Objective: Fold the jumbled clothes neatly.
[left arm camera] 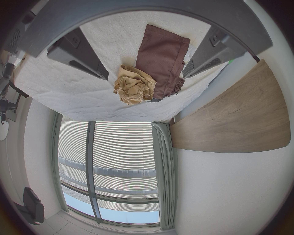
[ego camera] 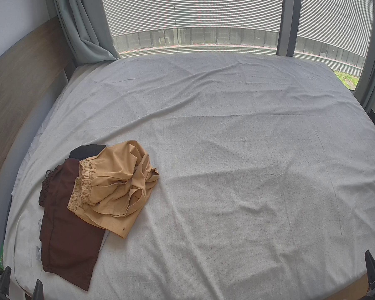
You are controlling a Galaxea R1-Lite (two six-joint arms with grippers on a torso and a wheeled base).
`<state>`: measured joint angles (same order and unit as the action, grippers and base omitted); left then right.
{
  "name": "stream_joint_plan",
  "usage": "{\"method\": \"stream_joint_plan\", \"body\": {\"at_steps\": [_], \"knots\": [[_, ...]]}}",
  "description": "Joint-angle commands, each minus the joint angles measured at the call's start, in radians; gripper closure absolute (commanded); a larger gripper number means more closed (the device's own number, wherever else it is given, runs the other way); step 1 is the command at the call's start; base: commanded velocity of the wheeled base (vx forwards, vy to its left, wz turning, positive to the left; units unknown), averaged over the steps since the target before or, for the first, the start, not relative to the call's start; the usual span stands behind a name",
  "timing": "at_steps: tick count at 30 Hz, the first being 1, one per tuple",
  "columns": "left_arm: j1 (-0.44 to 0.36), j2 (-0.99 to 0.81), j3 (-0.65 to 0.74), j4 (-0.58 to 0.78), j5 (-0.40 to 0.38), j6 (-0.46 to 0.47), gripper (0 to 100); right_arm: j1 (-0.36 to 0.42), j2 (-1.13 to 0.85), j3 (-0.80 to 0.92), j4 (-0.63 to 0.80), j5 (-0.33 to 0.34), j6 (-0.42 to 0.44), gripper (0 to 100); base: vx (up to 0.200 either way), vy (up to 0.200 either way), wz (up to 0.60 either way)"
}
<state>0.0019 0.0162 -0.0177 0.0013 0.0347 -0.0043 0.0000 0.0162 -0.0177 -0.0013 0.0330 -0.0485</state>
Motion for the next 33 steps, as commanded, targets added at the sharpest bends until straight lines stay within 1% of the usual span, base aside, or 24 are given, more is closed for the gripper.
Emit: {"method": "stream_joint_plan", "body": {"at_steps": [1,6,16,20,22,23,25,31,33], "knots": [[0.001,-0.016,0.018,0.000,0.005,-0.005,0,0.000,-0.012,0.016,0.000,0.001,-0.001,0,0.000,0.000,0.00],[0.001,-0.016,0.018,-0.003,0.004,-0.025,0,0.000,-0.012,0.016,0.000,0.001,-0.001,0,0.000,0.000,0.00],[0.001,-0.016,0.018,-0.003,0.002,-0.020,0,0.000,-0.012,0.016,0.000,0.001,-0.001,0,0.000,0.000,0.00],[0.001,-0.016,0.016,-0.023,0.002,-0.023,0,0.000,-0.012,0.016,0.000,0.001,0.001,0,0.000,0.000,0.00],[0.001,-0.016,-0.015,-0.050,0.004,-0.028,0,0.000,-0.012,0.016,0.000,0.001,0.001,0,0.000,0.000,0.00],[0.003,-0.012,-0.077,-0.061,0.005,-0.026,0,0.000,-0.012,0.016,0.000,0.001,0.001,0,0.000,0.000,0.00],[0.003,0.018,-0.134,-0.046,0.004,-0.029,0,0.000,-0.012,0.016,0.000,0.001,-0.001,0,0.000,0.000,0.00],[-0.030,0.088,-0.122,-0.033,-0.015,-0.023,0,0.000,-0.012,0.016,0.000,0.001,0.001,0,0.000,0.000,0.00],[-0.030,0.093,-0.122,-0.035,-0.015,-0.023,0,0.000,-0.012,0.016,0.000,0.001,0.001,0,0.000,0.000,0.00]]}}
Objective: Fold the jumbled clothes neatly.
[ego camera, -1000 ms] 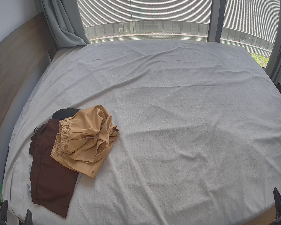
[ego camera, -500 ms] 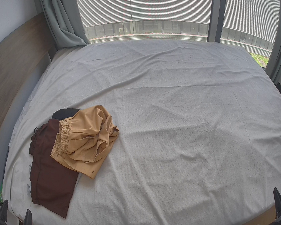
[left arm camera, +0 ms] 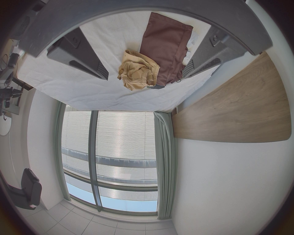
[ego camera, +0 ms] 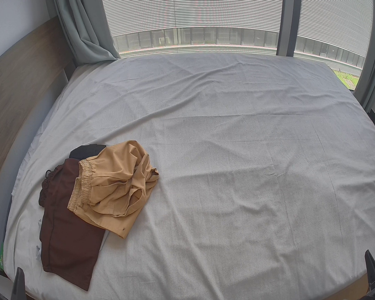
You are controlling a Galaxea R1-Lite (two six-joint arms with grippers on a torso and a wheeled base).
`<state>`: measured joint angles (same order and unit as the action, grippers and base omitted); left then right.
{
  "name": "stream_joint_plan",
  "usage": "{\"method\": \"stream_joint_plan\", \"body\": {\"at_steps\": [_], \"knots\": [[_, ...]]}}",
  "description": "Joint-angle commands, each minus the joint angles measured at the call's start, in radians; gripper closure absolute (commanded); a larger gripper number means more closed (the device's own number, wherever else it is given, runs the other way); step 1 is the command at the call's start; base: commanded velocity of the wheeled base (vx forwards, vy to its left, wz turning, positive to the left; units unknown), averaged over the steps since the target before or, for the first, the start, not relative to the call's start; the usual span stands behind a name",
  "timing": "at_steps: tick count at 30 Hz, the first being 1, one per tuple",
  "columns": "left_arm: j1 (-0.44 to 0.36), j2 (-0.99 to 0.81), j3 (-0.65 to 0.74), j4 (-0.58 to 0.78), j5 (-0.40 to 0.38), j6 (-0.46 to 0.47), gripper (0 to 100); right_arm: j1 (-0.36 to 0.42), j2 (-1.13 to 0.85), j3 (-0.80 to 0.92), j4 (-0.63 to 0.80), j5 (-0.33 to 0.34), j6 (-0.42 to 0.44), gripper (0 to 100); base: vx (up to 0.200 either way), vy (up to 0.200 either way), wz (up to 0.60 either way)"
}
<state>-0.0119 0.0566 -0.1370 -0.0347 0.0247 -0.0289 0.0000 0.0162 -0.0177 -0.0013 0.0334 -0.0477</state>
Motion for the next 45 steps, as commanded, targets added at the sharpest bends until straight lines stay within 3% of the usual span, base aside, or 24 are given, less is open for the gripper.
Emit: {"method": "stream_joint_plan", "body": {"at_steps": [1,8,26,39,45], "knots": [[-0.017,0.069,-0.006,0.001,-0.008,0.001,0,0.000,-0.012,0.016,0.000,-0.001,-0.001,0,0.000,0.000,0.00],[-0.046,0.146,-0.042,-0.010,-0.031,-0.016,0,0.000,-0.012,0.016,0.000,0.000,-0.001,0,0.000,0.000,0.00],[-0.128,0.451,-0.099,-0.156,-0.109,-0.244,0,0.002,-0.012,0.016,0.000,0.000,0.000,0,0.000,0.000,0.00],[-0.120,0.666,-0.151,-0.203,-0.164,-0.263,0,0.002,-0.012,0.016,0.000,-0.001,-0.001,0,0.000,0.000,0.00],[-0.094,0.801,-0.171,-0.301,-0.204,-0.284,0,0.002,-0.012,0.016,0.000,-0.001,-0.001,0,0.000,0.000,0.00]]}}
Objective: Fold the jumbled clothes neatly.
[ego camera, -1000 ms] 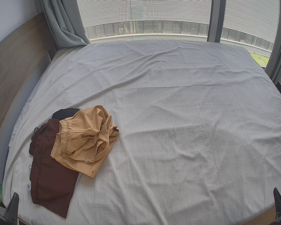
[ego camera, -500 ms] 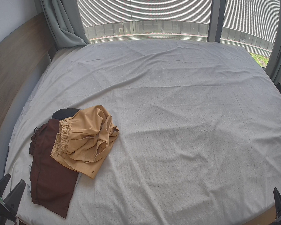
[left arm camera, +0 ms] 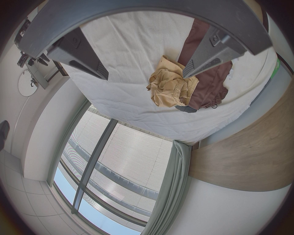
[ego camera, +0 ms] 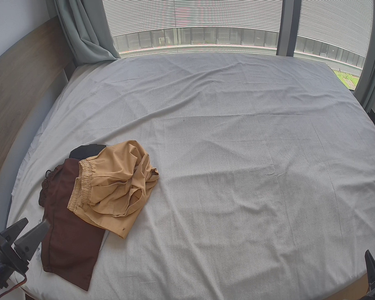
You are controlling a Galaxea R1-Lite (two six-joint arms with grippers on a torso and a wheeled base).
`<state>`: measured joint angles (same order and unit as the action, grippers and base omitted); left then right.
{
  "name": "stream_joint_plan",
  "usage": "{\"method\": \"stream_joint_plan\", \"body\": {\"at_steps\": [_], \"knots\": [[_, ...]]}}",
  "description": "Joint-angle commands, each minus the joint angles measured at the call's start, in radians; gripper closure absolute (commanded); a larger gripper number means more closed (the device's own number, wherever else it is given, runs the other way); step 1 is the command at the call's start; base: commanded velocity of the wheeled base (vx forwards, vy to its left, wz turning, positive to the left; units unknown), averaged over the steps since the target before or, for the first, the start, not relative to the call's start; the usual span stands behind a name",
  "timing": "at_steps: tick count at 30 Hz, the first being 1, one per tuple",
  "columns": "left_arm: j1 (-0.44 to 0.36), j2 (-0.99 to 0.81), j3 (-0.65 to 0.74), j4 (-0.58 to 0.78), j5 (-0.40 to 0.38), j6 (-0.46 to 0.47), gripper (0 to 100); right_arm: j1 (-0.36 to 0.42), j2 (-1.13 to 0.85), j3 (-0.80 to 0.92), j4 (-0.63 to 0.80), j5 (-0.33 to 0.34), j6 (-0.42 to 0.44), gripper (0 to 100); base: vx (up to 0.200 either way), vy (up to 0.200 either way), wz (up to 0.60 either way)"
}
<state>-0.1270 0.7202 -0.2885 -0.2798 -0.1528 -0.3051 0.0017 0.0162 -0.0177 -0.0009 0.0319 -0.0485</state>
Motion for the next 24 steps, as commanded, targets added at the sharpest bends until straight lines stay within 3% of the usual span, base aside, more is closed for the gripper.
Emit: {"method": "stream_joint_plan", "body": {"at_steps": [1,15,24], "knots": [[0.032,0.159,-0.020,-0.073,-0.037,-0.008,0,-0.002,-0.012,0.016,-0.001,0.000,-0.001,0,0.000,0.000,0.00],[0.188,0.401,-0.027,-0.269,-0.212,0.055,0,-0.002,-0.012,0.016,-0.001,0.000,-0.001,0,0.000,0.000,0.00],[0.256,0.484,-0.043,-0.279,-0.346,0.112,0,0.000,-0.012,0.016,-0.001,-0.001,-0.002,0,0.000,0.000,0.00]]}}
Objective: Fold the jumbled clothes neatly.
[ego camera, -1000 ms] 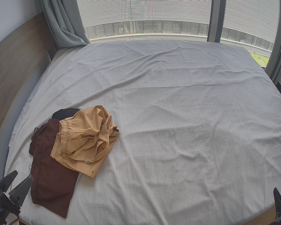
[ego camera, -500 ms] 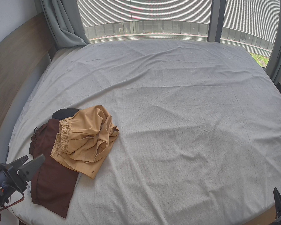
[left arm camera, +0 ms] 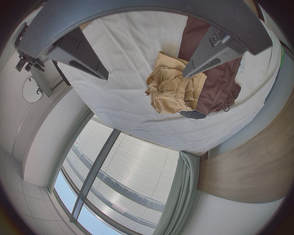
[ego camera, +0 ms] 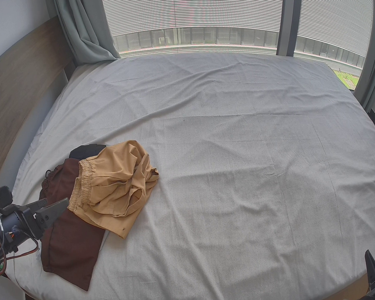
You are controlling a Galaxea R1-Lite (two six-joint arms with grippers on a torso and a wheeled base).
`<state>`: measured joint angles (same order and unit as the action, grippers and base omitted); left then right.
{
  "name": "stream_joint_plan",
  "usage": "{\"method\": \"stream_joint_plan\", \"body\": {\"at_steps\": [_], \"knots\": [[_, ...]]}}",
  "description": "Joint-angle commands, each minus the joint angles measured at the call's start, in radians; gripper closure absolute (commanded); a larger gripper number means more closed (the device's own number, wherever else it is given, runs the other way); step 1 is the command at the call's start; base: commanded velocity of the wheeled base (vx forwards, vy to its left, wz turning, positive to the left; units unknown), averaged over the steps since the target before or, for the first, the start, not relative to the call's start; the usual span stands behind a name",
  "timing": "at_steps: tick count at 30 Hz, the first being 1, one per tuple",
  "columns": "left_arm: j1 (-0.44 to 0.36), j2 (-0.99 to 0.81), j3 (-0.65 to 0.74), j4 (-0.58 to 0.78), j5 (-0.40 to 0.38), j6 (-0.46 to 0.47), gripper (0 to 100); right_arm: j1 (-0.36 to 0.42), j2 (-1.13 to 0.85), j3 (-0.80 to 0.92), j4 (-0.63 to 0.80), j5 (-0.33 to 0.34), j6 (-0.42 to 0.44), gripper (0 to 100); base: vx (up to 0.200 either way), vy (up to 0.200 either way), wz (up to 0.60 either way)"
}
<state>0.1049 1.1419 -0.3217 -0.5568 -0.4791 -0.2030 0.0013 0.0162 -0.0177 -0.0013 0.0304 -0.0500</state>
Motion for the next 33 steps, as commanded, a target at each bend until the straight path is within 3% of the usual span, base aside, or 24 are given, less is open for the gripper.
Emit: {"method": "stream_joint_plan", "body": {"at_steps": [1,15,25,33], "knots": [[0.024,0.070,-0.016,-0.002,-0.027,0.011,0,0.000,-0.012,0.016,0.000,0.000,-0.001,0,0.000,0.000,0.00],[0.059,0.211,-0.112,-0.015,-0.087,0.014,0,0.000,-0.012,0.016,0.000,0.000,-0.001,0,0.000,0.000,0.00],[0.134,0.392,-0.128,-0.178,-0.133,0.013,0,0.000,-0.012,0.016,0.000,0.000,-0.002,0,0.000,0.000,0.00],[0.134,0.515,-0.152,-0.276,-0.144,0.013,0,0.000,-0.012,0.016,0.000,-0.001,-0.002,0,0.000,0.000,0.00]]}}
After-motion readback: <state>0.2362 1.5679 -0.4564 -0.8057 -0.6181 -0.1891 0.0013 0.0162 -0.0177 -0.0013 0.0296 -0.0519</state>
